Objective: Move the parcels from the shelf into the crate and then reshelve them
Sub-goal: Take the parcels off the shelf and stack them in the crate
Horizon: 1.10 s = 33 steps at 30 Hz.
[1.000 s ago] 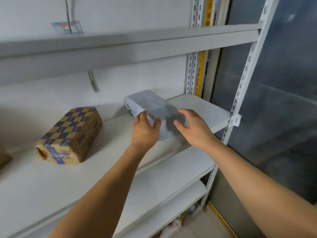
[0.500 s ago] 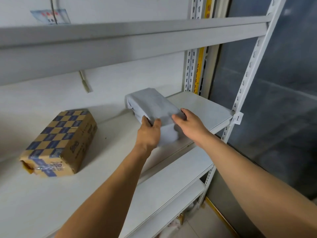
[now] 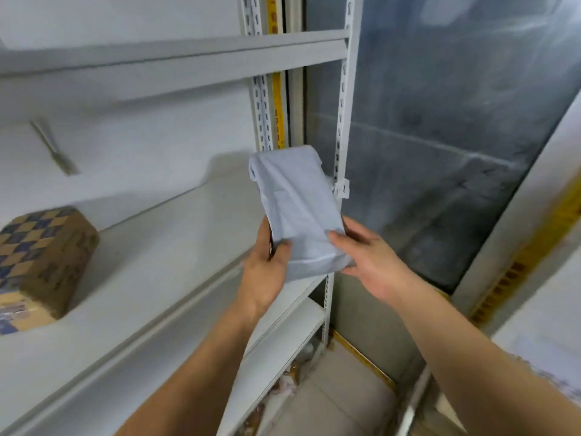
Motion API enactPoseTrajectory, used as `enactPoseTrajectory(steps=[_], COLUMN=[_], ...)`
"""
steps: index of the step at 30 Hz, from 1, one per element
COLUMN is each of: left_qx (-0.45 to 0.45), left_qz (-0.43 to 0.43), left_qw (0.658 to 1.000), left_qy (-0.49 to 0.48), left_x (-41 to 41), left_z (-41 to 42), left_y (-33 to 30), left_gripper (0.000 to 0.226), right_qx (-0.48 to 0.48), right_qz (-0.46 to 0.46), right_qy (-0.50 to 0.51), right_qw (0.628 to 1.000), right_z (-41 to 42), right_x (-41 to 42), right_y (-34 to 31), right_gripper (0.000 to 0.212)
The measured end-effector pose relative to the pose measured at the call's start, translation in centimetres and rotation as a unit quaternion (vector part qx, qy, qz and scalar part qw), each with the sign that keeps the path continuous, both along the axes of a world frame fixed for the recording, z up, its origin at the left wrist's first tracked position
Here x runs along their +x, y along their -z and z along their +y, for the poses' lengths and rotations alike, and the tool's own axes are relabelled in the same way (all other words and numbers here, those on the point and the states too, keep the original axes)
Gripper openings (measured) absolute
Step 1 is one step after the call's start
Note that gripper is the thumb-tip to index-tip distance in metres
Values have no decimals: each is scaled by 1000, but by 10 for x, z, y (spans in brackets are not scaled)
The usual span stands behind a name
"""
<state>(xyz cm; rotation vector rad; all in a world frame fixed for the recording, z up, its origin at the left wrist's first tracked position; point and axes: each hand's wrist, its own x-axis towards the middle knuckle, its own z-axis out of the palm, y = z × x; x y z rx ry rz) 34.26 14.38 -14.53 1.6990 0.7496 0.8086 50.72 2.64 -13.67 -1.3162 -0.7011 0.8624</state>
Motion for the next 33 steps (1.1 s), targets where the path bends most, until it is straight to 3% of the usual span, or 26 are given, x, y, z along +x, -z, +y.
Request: enactPoseTrajectory(steps=[8, 12, 18, 24, 29, 33], left_qx=[-42, -61, -89, -177, -129, -98], left_qz=[36, 96, 124, 178, 258, 302], left_qw=[987, 964, 916, 836, 793, 776], left_qy=[153, 242, 372, 488, 537, 545], left_x=[72, 97, 124, 131, 151, 179], left_z=[-130, -196, -281, -361, -422, -466], left_y=[51, 81, 137, 186, 213, 237], left_gripper=[55, 47, 59, 59, 54, 72], right_qx=[0, -32, -86, -88, -96, -126], right_qz=[-37, 8, 96, 146, 181, 190], right_qy=[133, 235, 358, 442, 484, 495], right_qw=[990, 971, 925, 881, 851, 838], right_z=[-181, -263, -372, -456, -521, -563], right_x=[18, 20, -4, -43, -46, -26], right_y=[41, 78, 135, 182, 208, 245], right_gripper=[41, 46, 53, 52, 55, 54])
